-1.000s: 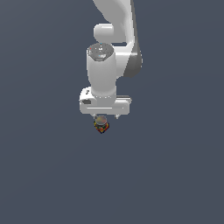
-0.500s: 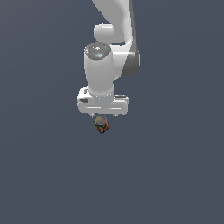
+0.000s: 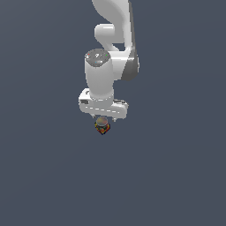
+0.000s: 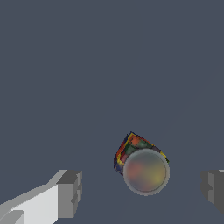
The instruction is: Pick up the object and move it to a goal position.
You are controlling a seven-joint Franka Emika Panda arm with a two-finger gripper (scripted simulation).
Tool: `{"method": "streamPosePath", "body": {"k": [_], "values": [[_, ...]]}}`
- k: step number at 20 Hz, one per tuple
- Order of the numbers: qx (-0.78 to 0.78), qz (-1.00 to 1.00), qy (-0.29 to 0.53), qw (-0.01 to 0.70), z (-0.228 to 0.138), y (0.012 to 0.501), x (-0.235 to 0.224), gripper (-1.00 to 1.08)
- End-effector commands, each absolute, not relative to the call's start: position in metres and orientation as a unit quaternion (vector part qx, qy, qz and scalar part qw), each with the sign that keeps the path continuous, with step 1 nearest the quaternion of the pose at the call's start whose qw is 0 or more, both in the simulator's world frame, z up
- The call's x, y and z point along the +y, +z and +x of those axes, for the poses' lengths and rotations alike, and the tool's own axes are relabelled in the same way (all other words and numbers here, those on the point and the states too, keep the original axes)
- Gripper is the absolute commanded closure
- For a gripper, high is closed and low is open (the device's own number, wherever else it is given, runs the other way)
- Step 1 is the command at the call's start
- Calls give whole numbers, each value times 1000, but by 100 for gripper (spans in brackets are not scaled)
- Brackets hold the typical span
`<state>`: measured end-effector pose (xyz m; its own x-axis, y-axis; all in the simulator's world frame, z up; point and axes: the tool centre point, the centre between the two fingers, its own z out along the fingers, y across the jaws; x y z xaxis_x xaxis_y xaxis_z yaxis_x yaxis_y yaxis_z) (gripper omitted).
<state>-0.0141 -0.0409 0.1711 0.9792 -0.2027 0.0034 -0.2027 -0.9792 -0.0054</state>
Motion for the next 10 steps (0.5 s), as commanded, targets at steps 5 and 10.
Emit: {"method": "streamPosePath", "body": {"k": [5, 10], "values": [[191, -982, -1, 3, -26, 149, -47, -92], [263, -965, 0, 3, -37, 133, -52, -92]]}}
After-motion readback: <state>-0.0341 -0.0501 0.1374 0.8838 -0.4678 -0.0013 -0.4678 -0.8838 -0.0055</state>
